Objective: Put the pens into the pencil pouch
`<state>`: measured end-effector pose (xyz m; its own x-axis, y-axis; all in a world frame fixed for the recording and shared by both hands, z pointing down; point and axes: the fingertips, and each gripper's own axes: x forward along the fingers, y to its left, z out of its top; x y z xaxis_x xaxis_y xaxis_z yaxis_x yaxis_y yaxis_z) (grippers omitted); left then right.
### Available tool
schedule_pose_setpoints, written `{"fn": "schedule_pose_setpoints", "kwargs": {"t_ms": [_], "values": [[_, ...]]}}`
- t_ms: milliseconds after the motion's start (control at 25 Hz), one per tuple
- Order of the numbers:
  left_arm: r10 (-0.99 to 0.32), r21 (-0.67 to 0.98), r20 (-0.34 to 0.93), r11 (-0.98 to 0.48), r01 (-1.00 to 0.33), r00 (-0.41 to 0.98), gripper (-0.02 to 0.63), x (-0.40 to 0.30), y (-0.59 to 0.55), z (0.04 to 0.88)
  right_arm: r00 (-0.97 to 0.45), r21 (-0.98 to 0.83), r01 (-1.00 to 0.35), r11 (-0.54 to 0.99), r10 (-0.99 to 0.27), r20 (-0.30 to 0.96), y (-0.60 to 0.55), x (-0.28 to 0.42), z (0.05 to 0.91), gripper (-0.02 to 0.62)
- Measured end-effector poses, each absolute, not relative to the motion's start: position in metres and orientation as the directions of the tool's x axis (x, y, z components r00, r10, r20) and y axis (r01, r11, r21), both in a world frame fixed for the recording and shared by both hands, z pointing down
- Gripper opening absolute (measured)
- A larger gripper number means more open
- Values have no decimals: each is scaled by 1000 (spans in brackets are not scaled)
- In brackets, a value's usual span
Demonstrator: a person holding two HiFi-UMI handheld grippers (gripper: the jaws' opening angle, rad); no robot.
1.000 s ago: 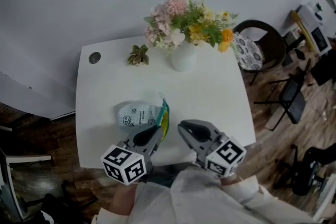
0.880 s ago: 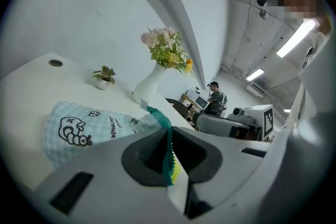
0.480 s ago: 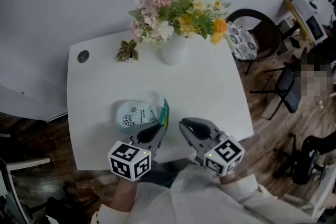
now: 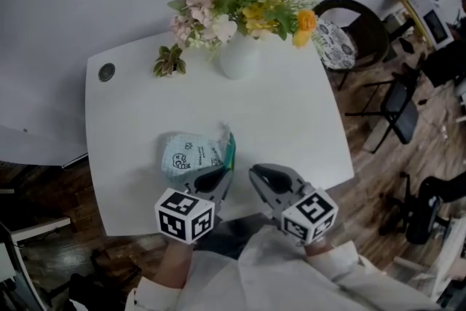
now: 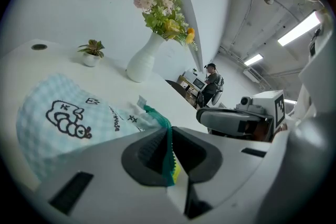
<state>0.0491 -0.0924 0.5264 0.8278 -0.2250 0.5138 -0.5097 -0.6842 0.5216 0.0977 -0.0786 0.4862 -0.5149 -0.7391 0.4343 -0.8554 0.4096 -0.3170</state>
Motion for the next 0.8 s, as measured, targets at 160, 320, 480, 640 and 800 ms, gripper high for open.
{"fn": "schedule_pose_setpoints", "kwargs": {"t_ms": [160,320,480,640,800], "values": [[-207,523,525,-687,-505,825,28,51,-93,532,-506,-315,-861,400,-739,444,-77,97,490,34],[-198,514,529,-698,-498,825,28,56,-92,537,-492,-313,-868,385,-745,450,-74,100,495,34],[-187,503,545,-706,-498,817,28,60,-90,542,-473,-318,-878,357,-750,462,-69,104,497,34],[-192,487,556,-713,-504,809,29,64,-90,544,-469,-333,-878,343,-750,466,-66,109,499,34],[-188,481,570,-713,-510,800,58,65,-88,546,-469,-338,-878,339,-752,463,-66,110,499,34]]}}
